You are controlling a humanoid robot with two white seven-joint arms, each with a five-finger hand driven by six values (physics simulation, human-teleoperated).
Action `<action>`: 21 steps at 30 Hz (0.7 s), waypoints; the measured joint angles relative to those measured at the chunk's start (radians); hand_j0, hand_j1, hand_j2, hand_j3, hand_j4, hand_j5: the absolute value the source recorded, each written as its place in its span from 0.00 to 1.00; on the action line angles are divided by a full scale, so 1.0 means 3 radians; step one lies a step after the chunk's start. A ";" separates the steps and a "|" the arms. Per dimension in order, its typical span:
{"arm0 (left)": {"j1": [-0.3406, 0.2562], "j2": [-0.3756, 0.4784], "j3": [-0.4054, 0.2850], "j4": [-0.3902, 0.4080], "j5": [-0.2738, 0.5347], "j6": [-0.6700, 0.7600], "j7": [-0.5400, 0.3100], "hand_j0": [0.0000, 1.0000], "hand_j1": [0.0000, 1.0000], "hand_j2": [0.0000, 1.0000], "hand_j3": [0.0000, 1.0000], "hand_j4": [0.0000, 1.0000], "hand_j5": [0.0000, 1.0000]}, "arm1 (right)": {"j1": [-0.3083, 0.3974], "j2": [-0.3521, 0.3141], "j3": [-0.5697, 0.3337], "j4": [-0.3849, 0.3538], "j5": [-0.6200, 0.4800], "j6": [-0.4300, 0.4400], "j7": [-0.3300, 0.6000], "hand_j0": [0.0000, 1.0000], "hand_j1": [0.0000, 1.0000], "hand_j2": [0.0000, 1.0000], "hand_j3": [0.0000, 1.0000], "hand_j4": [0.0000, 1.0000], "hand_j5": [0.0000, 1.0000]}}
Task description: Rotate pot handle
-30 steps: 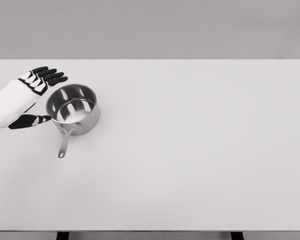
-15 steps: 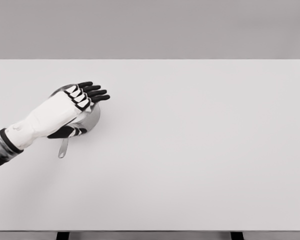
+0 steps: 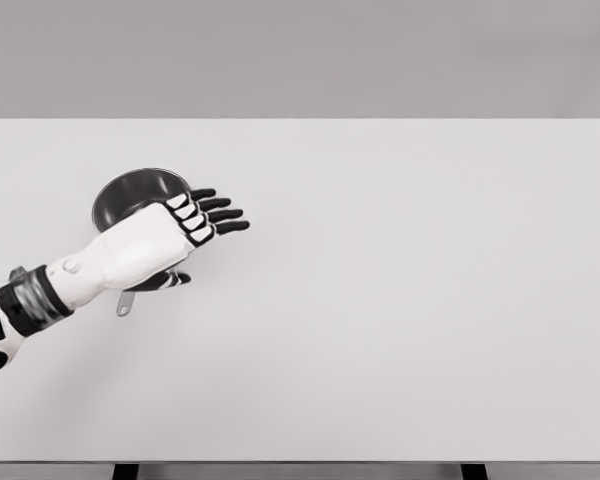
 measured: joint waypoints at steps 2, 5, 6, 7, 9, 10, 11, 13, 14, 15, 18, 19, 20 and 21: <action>0.0015 0.0005 -0.0020 0.0000 -0.0013 0.0000 0.0000 1.00 1.00 1.00 1.00 1.00 1.00 | 0.0000 0.0000 0.0000 0.0000 0.0000 0.0000 0.0000 1.00 1.00 1.00 1.00 1.00 1.00; 0.0041 -0.0003 -0.0032 0.0000 -0.0024 0.0000 0.0000 1.00 1.00 1.00 1.00 1.00 1.00 | 0.0000 0.0000 0.0000 0.0000 0.0000 0.0000 0.0000 1.00 1.00 1.00 1.00 1.00 1.00; 0.0041 -0.0005 -0.0034 0.0000 -0.0026 0.0000 0.0000 1.00 1.00 1.00 1.00 1.00 1.00 | 0.0000 0.0000 0.0000 0.0000 0.0000 0.0000 0.0000 1.00 1.00 1.00 1.00 1.00 1.00; 0.0046 -0.0005 -0.0035 0.0000 -0.0027 0.0000 0.0000 1.00 1.00 1.00 1.00 1.00 1.00 | 0.0000 0.0000 0.0000 0.0000 0.0000 0.0000 0.0000 1.00 1.00 1.00 1.00 1.00 1.00; 0.0046 0.0005 -0.0035 0.0000 -0.0029 0.0000 0.0000 1.00 1.00 1.00 1.00 1.00 1.00 | 0.0000 0.0000 0.0000 0.0000 0.0000 0.0000 0.0000 1.00 1.00 1.00 1.00 1.00 1.00; 0.0051 0.0015 -0.0035 0.0000 -0.0031 0.0000 0.0000 1.00 1.00 1.00 1.00 1.00 1.00 | 0.0000 0.0000 0.0000 0.0000 0.0000 0.0000 0.0000 1.00 1.00 1.00 1.00 1.00 1.00; 0.0056 0.0030 -0.0033 0.0000 -0.0033 0.0000 0.0000 1.00 1.00 1.00 1.00 1.00 1.00 | 0.0000 0.0000 0.0000 0.0000 0.0000 0.0000 0.0000 1.00 1.00 1.00 1.00 1.00 1.00; 0.0072 0.0077 -0.0030 0.0001 -0.0036 0.0000 0.0000 1.00 1.00 1.00 1.00 1.00 1.00 | 0.0000 0.0000 0.0000 0.0000 0.0000 0.0000 0.0000 1.00 1.00 1.00 1.00 1.00 1.00; 0.0077 0.0105 -0.0027 0.0001 -0.0037 0.0000 0.0000 1.00 1.00 1.00 1.00 1.00 1.00 | 0.0000 0.0000 0.0000 0.0000 0.0000 0.0000 0.0000 1.00 1.00 1.00 1.00 1.00 1.00; 0.0092 0.0131 -0.0024 0.0001 -0.0039 0.0000 0.0000 1.00 1.00 1.00 1.00 1.00 1.00 | 0.0000 0.0000 0.0000 0.0000 0.0000 0.0000 0.0000 1.00 1.00 1.00 1.00 1.00 1.00; 0.0118 0.0193 -0.0010 0.0000 -0.0040 0.0000 0.0000 1.00 1.00 1.00 1.00 1.00 1.00 | 0.0000 0.0000 0.0000 0.0000 0.0000 0.0000 0.0000 1.00 1.00 1.00 1.00 1.00 1.00; 0.0118 0.0217 -0.0003 0.0000 -0.0040 0.0000 0.0000 1.00 1.00 1.00 1.00 1.00 1.00 | 0.0000 0.0000 0.0000 0.0000 0.0000 0.0000 0.0000 1.00 1.00 1.00 1.00 1.00 1.00; 0.0118 0.0238 0.0004 0.0001 -0.0040 0.0000 0.0000 1.00 1.00 1.00 1.00 1.00 1.00 | 0.0000 0.0000 0.0000 0.0000 0.0000 0.0000 0.0000 1.00 1.00 1.00 1.00 1.00 1.00; 0.0128 0.0253 0.0019 0.0002 -0.0041 0.0000 0.0000 1.00 1.00 1.00 1.00 1.00 1.00 | 0.0000 0.0000 0.0000 0.0000 0.0000 0.0000 0.0000 1.00 1.00 1.00 1.00 1.00 1.00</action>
